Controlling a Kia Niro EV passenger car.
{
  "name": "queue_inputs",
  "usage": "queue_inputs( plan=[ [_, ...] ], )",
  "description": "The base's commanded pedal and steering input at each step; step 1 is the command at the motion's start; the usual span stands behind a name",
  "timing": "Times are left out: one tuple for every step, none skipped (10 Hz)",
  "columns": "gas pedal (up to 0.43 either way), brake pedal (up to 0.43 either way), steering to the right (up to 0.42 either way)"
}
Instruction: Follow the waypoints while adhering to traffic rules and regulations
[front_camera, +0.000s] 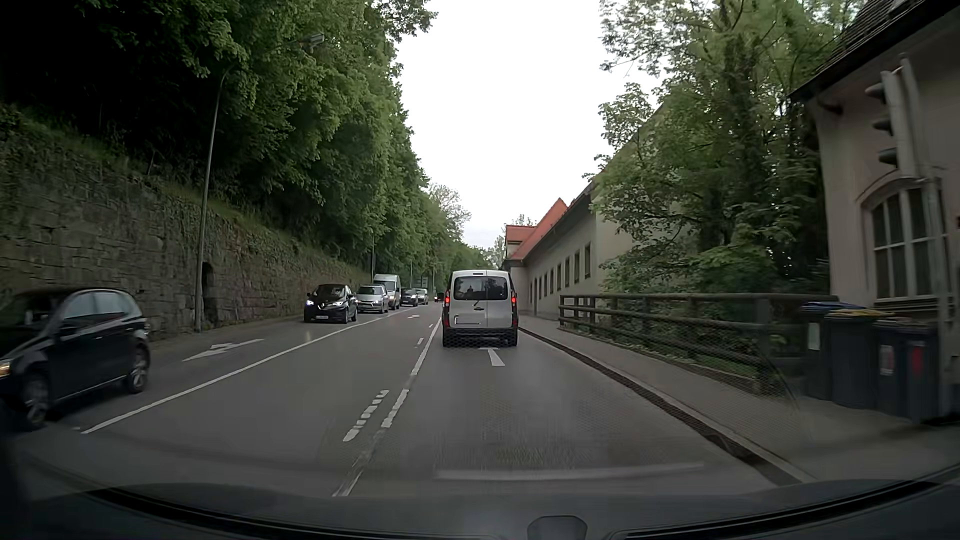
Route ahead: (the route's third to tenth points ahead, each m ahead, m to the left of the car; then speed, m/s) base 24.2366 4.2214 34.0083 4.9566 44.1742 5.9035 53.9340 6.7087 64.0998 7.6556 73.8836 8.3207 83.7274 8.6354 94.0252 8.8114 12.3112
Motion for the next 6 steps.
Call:
queue_inputs(
  plan=[
    [0.189,0.000,-0.035],
    [0.189,0.000,-0.035],
    [0.189,0.000,-0.035],
    [0.177,0.000,-0.035],
    [0.169,0.000,-0.034],
    [0.157,0.000,-0.032]
  ],
)
